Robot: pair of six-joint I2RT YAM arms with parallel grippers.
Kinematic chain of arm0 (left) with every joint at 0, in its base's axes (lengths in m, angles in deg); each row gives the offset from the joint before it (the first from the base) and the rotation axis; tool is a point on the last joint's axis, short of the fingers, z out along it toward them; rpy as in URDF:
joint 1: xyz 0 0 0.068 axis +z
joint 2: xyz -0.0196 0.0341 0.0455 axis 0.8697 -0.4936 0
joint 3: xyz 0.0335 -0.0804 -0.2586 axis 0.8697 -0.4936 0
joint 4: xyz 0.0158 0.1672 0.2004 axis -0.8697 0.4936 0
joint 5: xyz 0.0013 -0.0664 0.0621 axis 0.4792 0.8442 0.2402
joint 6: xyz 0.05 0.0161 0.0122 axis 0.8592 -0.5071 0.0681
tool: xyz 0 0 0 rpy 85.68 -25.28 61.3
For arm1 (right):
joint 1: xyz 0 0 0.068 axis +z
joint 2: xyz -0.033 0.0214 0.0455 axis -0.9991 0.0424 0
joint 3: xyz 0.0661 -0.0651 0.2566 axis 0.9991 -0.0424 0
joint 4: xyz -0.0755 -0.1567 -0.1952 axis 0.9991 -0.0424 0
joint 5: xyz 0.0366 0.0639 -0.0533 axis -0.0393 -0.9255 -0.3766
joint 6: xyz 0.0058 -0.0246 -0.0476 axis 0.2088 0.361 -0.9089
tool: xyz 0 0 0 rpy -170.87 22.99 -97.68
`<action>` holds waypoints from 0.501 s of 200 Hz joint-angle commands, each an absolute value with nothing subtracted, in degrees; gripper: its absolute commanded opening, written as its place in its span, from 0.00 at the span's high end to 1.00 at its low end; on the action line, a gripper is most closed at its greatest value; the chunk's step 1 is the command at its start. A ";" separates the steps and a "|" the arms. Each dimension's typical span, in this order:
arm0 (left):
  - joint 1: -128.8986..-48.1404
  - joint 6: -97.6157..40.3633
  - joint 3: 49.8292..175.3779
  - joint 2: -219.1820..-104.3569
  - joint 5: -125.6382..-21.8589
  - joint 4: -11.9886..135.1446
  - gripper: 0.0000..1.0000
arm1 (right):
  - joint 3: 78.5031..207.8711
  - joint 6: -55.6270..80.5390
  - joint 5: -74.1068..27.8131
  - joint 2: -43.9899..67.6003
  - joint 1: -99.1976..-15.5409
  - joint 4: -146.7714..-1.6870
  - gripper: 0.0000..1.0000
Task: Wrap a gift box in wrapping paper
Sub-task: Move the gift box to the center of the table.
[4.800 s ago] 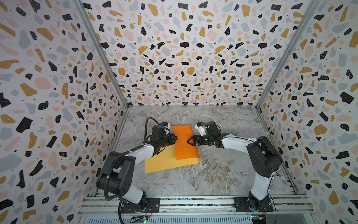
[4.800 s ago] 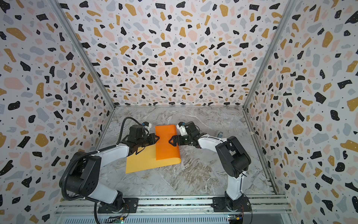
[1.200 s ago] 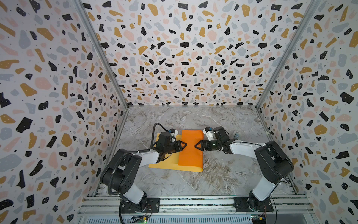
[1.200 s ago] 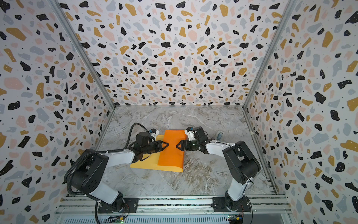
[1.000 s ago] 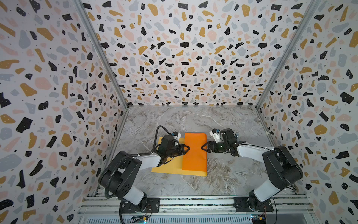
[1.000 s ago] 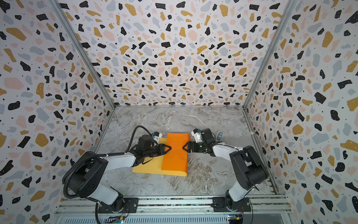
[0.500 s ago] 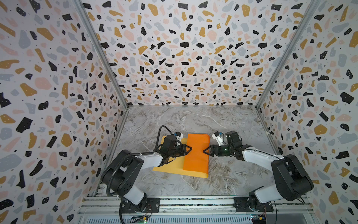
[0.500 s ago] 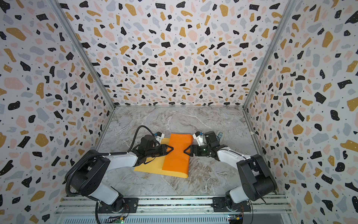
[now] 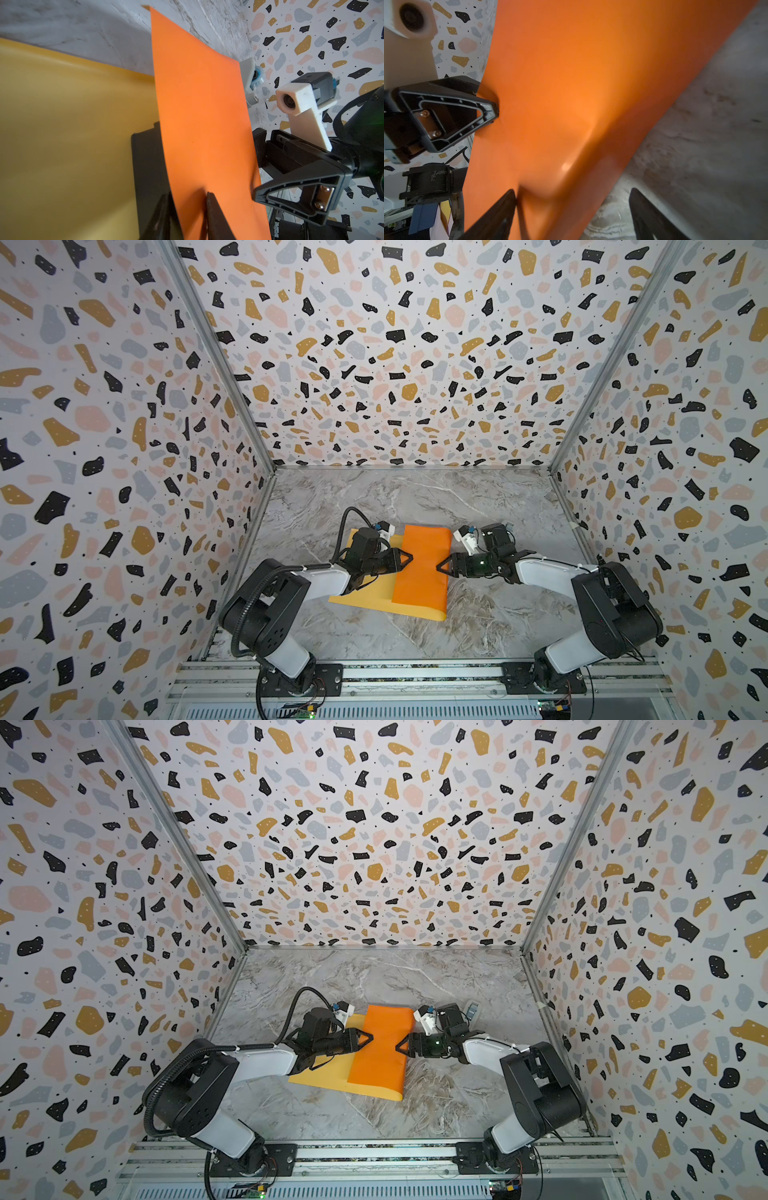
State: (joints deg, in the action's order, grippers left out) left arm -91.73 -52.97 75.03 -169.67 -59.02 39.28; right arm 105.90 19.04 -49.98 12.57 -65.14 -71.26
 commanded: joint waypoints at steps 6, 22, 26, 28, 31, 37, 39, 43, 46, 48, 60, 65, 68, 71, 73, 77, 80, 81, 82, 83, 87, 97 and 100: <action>-92.26 -51.69 72.57 -170.82 -61.34 45.23 0.75 | 109.15 14.88 -46.74 15.66 -66.80 -75.73 0.18; -92.32 -51.91 72.19 -170.67 -61.62 44.93 0.75 | 111.11 13.94 -47.01 16.77 -67.00 -76.71 0.20; -92.32 -51.94 72.08 -170.65 -61.70 44.89 0.75 | 111.58 13.76 -47.01 16.90 -67.01 -76.94 0.21; -92.32 -51.93 72.04 -170.63 -61.83 44.81 0.75 | 111.76 13.67 -47.01 16.98 -67.01 -77.07 0.21; -92.35 -51.92 71.95 -170.70 -61.85 44.84 0.75 | 112.04 13.58 -47.13 17.04 -67.01 -77.11 0.21; -92.33 -51.97 71.94 -170.82 -62.00 44.74 0.75 | 112.55 13.62 -47.47 17.00 -67.01 -77.11 0.22; -92.32 -51.98 71.98 -170.85 -61.99 44.71 0.75 | 112.68 13.68 -47.59 16.94 -66.96 -77.11 0.23; -92.37 -51.93 71.97 -170.93 -62.06 44.73 0.75 | 112.89 13.82 -47.74 16.83 -66.92 -77.06 0.23; -92.33 -51.90 71.97 -171.02 -62.06 44.74 0.75 | 113.03 13.87 -47.84 16.73 -66.80 -77.09 0.24; -92.33 -51.92 72.01 -171.03 -62.02 44.73 0.75 | 113.09 13.94 -47.92 16.68 -66.67 -77.06 0.24; -92.32 -51.84 72.18 -171.24 -62.12 44.67 0.76 | 113.41 14.29 -48.09 16.12 -66.11 -77.20 0.25; -92.32 -51.75 72.17 -171.24 -62.09 44.62 0.76 | 113.45 14.42 -48.33 15.93 -65.83 -77.23 0.25; -92.32 -51.75 72.11 -171.24 -62.16 44.74 0.76 | 113.45 14.49 -48.47 15.79 -65.64 -77.22 0.26; -92.32 -51.75 72.24 -171.24 -62.20 44.69 0.76 | 113.49 14.68 -48.57 15.71 -65.46 -77.26 0.26; -92.32 -51.75 72.23 -171.24 -62.17 44.70 0.76 | 113.53 14.74 -48.59 15.63 -65.39 -77.22 0.26; -92.32 -51.66 72.27 -171.24 -62.31 44.71 0.76 | 113.55 14.81 -48.58 15.39 -65.21 -77.36 0.26; -92.32 -51.63 72.28 -171.24 -62.27 44.80 0.76 | 113.54 14.84 -48.54 15.25 -65.05 -77.37 0.26; -92.32 -51.56 72.28 -171.24 -62.26 44.82 0.76 | 113.54 14.84 -48.52 15.24 -65.01 -77.38 0.26; -92.32 -51.52 72.33 -171.24 -62.25 44.83 0.76 | 113.50 14.89 -48.51 15.14 -64.95 -77.42 0.26; -92.32 -51.50 72.35 -171.24 -62.25 44.88 0.76 | 113.52 14.87 -48.46 15.09 -64.93 -77.44 0.26; -92.32 -51.40 72.43 -171.31 -62.37 45.01 0.77 | 113.54 14.96 -48.18 14.95 -64.83 -77.46 0.26; -92.32 -51.05 72.39 -171.48 -62.56 45.28 0.77 | 113.59 15.17 -47.89 14.61 -64.81 -77.42 0.26; -92.32 -51.05 72.44 -171.52 -62.55 45.28 0.77 | 113.74 15.24 -47.89 14.61 -64.81 -77.36 0.26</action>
State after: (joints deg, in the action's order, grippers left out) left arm -91.71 -52.88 74.28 -169.08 -59.91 38.34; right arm 112.54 15.52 -49.71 16.37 -65.59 -74.51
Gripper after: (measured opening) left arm 0.236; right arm 0.741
